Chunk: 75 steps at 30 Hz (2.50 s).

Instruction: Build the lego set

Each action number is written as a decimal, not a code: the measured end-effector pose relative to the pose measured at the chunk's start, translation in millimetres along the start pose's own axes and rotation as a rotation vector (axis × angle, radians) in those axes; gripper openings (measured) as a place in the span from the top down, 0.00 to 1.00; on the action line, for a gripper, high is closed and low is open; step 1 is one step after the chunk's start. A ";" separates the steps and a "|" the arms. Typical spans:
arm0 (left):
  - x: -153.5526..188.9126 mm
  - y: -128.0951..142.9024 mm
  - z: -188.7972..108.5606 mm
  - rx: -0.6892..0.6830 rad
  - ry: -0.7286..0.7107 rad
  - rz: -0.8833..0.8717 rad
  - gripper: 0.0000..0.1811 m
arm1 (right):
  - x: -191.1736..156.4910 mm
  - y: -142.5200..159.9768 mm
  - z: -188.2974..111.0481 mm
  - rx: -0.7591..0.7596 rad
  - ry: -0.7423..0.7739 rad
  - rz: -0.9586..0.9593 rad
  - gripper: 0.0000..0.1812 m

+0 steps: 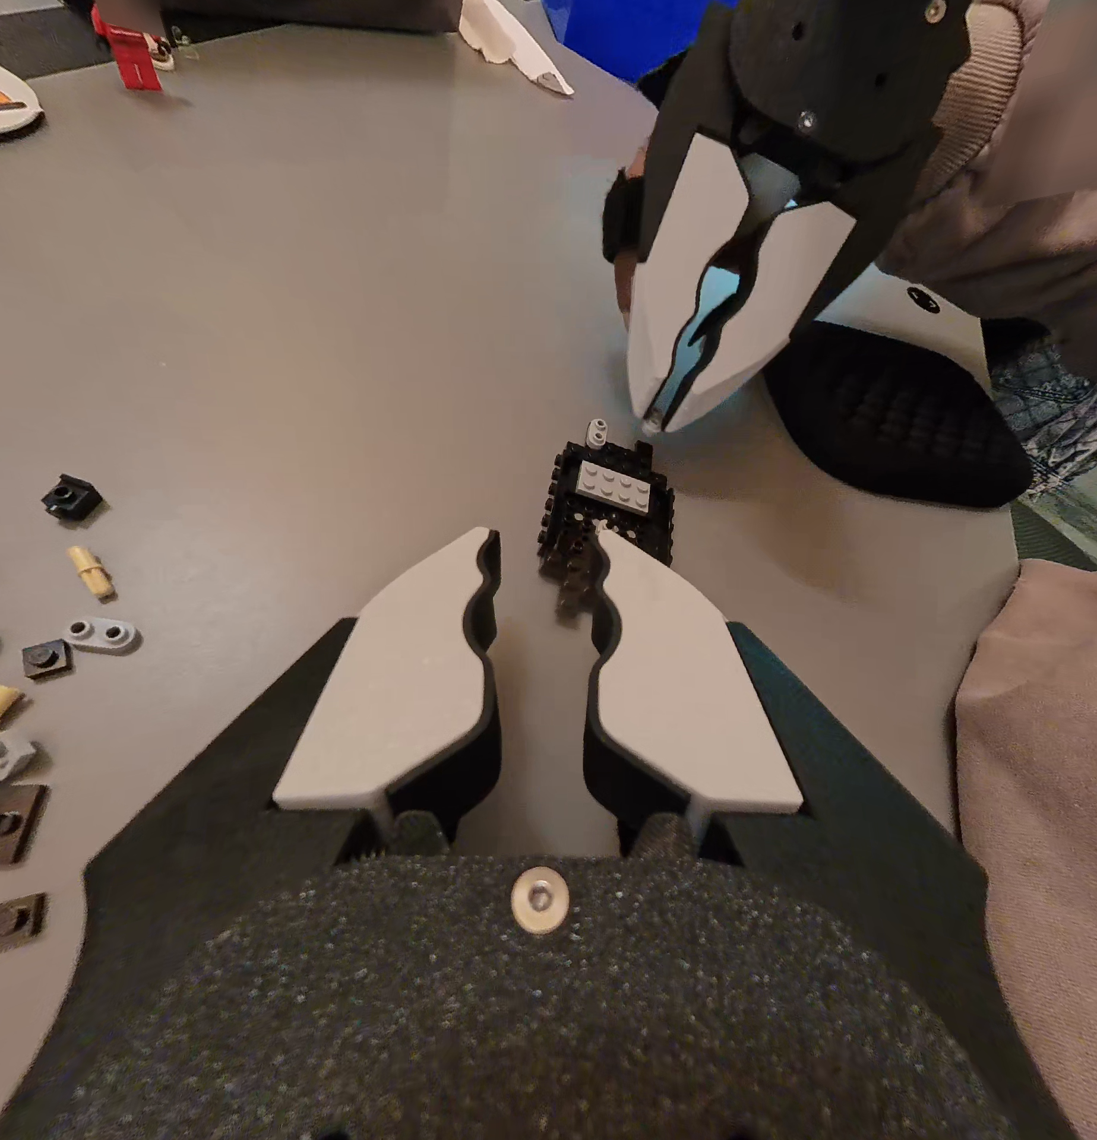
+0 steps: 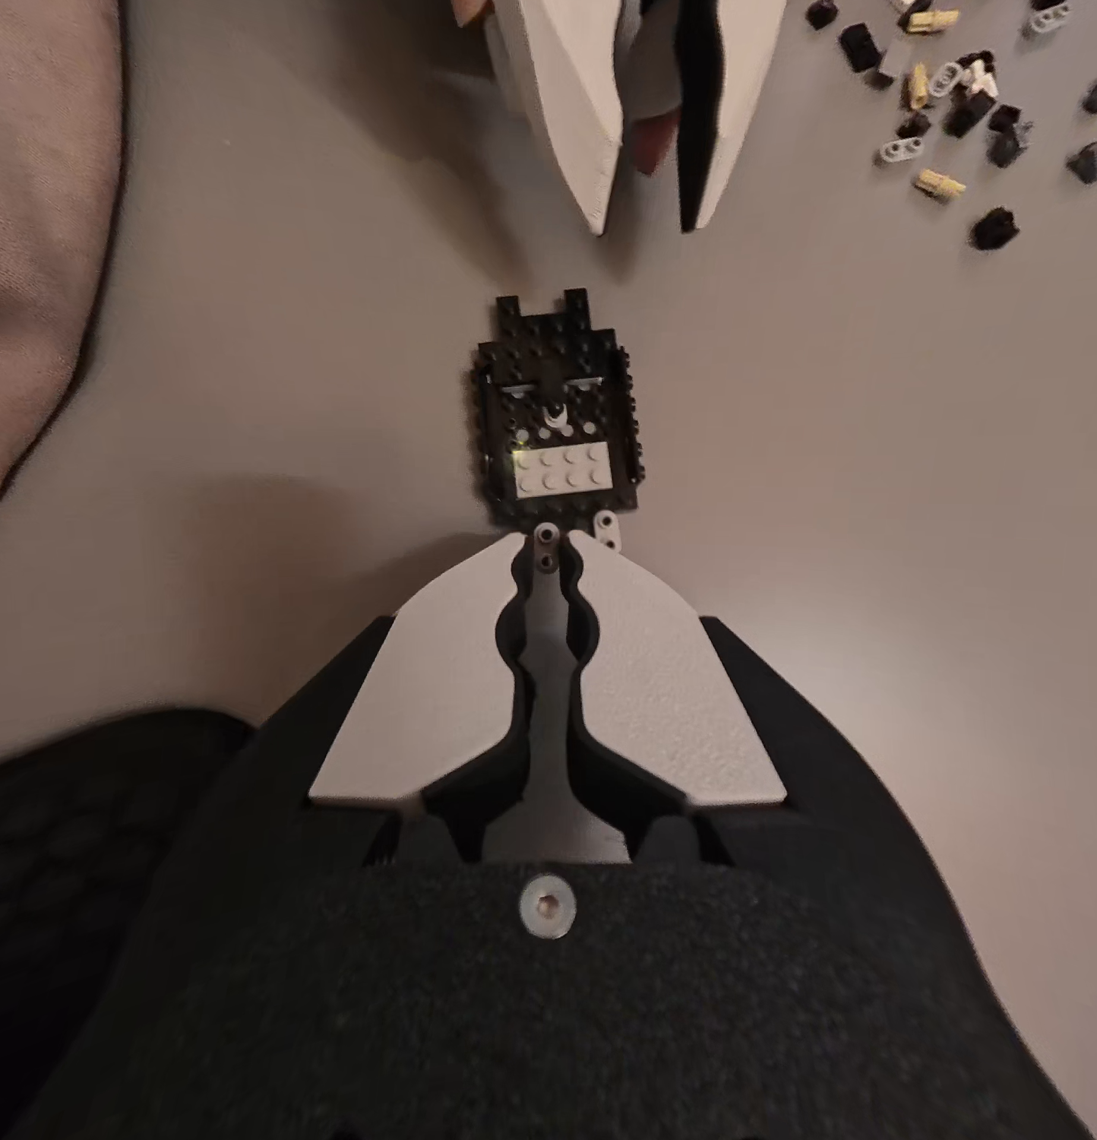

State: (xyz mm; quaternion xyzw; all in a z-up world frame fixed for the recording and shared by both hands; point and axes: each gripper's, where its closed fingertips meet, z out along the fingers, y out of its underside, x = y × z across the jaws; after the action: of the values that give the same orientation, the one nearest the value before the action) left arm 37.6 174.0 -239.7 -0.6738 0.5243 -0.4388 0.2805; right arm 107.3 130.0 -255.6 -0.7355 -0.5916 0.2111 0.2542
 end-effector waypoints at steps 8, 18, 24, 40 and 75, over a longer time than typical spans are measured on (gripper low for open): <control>3.1 0.9 1.3 -0.007 0.005 0.008 0.85 | -3.6 2.8 9.3 -0.052 0.007 -0.003 0.96; 6.6 1.6 2.1 -0.014 0.014 0.019 0.85 | -4.9 5.8 12.8 -0.079 0.005 -0.014 0.94; 8.2 4.1 2.8 -0.031 0.025 0.025 0.84 | -2.2 4.3 0.9 -0.021 0.014 0.056 0.93; 17.6 25.7 7.0 -0.173 0.055 0.134 0.78 | -5.6 13.5 15.9 0.019 0.025 0.090 0.89; 36.3 1.1 -2.6 -0.022 0.370 -0.328 0.80 | -16.2 -14.5 -24.0 0.131 0.107 -0.071 0.96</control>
State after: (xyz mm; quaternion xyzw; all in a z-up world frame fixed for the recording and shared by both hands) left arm 37.1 139.4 -228.7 -0.6612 0.4550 -0.5884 0.0972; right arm 107.4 113.7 -227.7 -0.7059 -0.5878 0.2007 0.3404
